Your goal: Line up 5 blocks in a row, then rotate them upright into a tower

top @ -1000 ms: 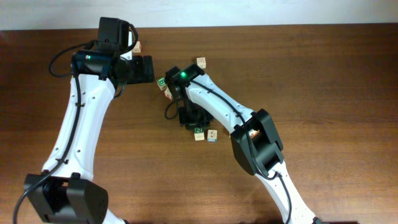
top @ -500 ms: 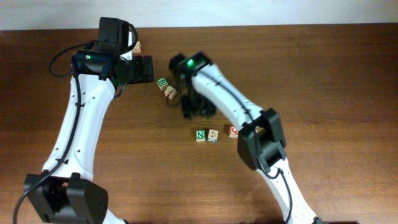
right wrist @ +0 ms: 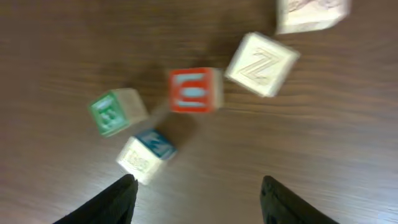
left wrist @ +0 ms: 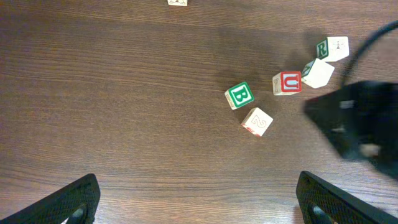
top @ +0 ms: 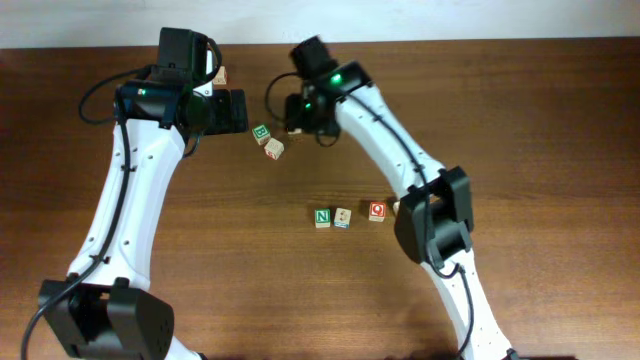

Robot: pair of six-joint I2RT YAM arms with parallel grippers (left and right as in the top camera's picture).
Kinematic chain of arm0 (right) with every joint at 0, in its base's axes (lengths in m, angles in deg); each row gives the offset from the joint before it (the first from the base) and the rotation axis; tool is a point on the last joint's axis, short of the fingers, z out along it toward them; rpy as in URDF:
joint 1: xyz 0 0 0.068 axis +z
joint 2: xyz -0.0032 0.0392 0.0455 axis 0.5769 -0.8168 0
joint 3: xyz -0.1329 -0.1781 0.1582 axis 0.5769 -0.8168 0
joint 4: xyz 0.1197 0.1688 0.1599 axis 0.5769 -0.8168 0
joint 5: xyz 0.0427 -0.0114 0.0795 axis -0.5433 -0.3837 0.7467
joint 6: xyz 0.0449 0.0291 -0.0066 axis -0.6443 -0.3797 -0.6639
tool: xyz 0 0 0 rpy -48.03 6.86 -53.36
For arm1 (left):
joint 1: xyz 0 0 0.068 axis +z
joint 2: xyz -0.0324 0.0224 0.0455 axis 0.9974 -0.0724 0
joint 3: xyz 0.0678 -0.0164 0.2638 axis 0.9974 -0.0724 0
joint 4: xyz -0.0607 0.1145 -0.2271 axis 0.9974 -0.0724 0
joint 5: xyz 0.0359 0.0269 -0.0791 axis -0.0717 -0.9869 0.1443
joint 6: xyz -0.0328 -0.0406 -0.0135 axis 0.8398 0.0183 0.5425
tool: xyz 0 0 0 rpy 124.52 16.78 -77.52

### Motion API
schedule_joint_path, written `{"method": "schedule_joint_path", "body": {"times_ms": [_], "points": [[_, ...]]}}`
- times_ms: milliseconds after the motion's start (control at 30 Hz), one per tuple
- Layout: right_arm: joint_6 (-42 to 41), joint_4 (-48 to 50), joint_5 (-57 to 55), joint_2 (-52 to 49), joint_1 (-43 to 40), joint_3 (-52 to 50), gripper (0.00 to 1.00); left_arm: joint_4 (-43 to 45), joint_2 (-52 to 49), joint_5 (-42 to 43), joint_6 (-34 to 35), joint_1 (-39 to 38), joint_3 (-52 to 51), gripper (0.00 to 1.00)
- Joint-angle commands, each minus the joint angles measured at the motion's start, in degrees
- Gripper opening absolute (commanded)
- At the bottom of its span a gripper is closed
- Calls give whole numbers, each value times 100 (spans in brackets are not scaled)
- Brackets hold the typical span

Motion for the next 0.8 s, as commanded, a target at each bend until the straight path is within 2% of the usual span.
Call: {"method": "schedule_joint_path", "body": {"times_ms": [0, 133, 433, 633, 767], "points": [[-1456, 424, -293, -20, 297, -505, 64, 9, -42, -85, 72, -2, 131, 99], [-1679, 1134, -299, -20, 463, -960, 64, 9, -42, -85, 72, -2, 131, 99], [-1676, 1613, -586, -96, 505, -1060, 64, 9, -42, -85, 72, -2, 131, 99], [-1674, 1648, -566, -179, 542, -1060, 62, 9, -42, -85, 72, -2, 131, 99], [-1674, 1578, -546, -219, 542, -1071, 57, 9, -42, -85, 72, -2, 131, 99]]}}
